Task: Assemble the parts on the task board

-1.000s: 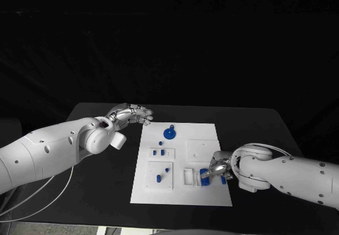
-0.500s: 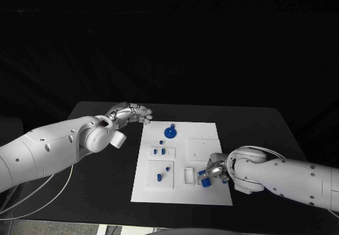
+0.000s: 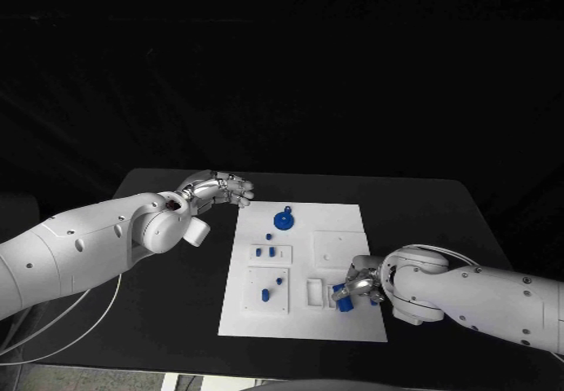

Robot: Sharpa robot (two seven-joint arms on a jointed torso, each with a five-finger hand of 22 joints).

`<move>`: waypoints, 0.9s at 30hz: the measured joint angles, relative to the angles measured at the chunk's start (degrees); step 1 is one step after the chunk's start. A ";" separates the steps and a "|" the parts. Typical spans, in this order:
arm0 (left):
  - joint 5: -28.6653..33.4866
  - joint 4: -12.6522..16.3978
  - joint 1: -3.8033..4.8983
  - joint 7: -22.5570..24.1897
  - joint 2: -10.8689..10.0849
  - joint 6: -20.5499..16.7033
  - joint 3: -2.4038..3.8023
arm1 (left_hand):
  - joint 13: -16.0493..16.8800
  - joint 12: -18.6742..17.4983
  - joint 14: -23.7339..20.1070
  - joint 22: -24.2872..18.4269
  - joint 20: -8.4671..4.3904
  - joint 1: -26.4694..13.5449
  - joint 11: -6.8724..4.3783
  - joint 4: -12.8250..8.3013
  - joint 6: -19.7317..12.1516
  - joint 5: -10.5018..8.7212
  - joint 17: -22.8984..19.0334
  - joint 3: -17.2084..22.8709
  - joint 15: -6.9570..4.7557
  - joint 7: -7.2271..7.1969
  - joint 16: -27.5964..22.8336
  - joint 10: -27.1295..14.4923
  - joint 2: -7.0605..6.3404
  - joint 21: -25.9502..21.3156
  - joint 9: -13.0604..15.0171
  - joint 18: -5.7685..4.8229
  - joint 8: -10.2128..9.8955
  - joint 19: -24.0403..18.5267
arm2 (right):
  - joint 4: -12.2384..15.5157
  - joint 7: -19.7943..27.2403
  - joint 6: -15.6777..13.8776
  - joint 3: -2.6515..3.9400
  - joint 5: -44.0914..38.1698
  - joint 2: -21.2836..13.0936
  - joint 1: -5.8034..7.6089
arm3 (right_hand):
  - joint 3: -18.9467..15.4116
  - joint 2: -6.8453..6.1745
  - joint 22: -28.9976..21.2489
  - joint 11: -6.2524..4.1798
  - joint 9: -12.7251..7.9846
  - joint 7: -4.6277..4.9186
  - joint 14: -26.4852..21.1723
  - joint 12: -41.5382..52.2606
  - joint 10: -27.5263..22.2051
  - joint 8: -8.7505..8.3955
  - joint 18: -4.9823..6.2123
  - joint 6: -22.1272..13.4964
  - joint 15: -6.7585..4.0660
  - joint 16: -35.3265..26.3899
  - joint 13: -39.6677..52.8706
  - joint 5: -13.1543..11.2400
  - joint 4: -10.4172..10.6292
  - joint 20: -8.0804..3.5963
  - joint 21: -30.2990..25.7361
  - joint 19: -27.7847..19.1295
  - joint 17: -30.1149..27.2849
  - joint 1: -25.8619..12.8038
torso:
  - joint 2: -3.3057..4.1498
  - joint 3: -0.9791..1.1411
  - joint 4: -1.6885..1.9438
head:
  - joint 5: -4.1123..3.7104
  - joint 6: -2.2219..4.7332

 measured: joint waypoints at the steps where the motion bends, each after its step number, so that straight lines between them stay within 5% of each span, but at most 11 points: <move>1: -0.01 0.01 0.00 -0.01 -0.01 0.00 0.00 | 0.00 0.00 0.00 0.04 0.00 0.00 0.00 0.00 0.00 0.00 0.00 0.00 0.00 0.00 0.00 0.00 0.00 0.00 0.00 0.00 0.00 0.00 | 0.26 0.00 -0.20 -0.01 0.09 -0.26 -0.01 | 0.06 0.24 0.00 -0.04 0.07 -0.16 0.00 0.05 0.04 0.14 0.00 0.17 0.00 0.00 0.00 -0.04 -0.26 0.00 0.21 0.00 0.02 0.03 | -0.01 0.00 0.00 | 0.01 0.00; 8: -0.05 0.03 0.00 -0.04 -0.08 -0.02 0.00 | 0.00 0.00 0.12 0.04 0.00 0.00 0.00 0.00 0.00 -0.20 0.13 0.00 0.11 0.00 0.00 0.00 0.00 0.00 0.00 0.00 0.00 0.00 | 2.34 -0.04 -2.23 -0.22 2.01 -1.63 0.69 | -1.04 2.24 0.00 -0.51 0.34 -0.48 0.18 0.06 0.51 0.17 0.00 0.73 -0.18 -0.01 -0.06 -0.04 -0.32 0.01 0.64 0.00 0.27 -1.60 | -0.03 -0.01 -0.10 | 0.14 0.06; 18: -0.10 0.00 0.00 -0.05 -0.03 -0.04 0.00 | 0.00 0.00 0.21 0.09 0.00 0.00 0.00 0.11 0.00 -0.37 0.25 -0.11 0.20 0.00 0.00 0.00 0.00 0.00 -0.05 -0.07 0.23 0.00 | 3.90 0.12 -4.54 -0.09 6.99 -1.85 3.30 | -2.64 2.13 -0.01 -0.82 0.34 -0.54 -0.04 0.05 0.82 0.43 0.00 1.02 -0.41 0.01 0.03 -0.04 -0.85 0.02 0.87 0.00 0.46 -3.41 | -0.04 0.01 -0.07 | -0.03 0.31; 27: -0.14 0.03 0.00 -0.09 0.02 -0.04 -0.01 | 0.04 0.00 0.21 0.14 0.00 0.00 0.00 -0.01 0.00 -0.66 0.31 -0.31 0.20 0.00 0.00 0.00 0.00 0.00 -0.05 -0.31 0.23 0.00 | 2.89 -0.01 -3.37 -0.12 9.33 0.96 3.43 | -3.58 2.27 -0.01 -0.82 0.33 -0.68 -0.04 0.04 0.82 0.21 0.00 1.26 -0.40 0.01 0.10 -0.04 -1.48 0.03 0.87 0.00 0.62 -4.00 | -0.01 0.01 -0.01 | -0.06 0.34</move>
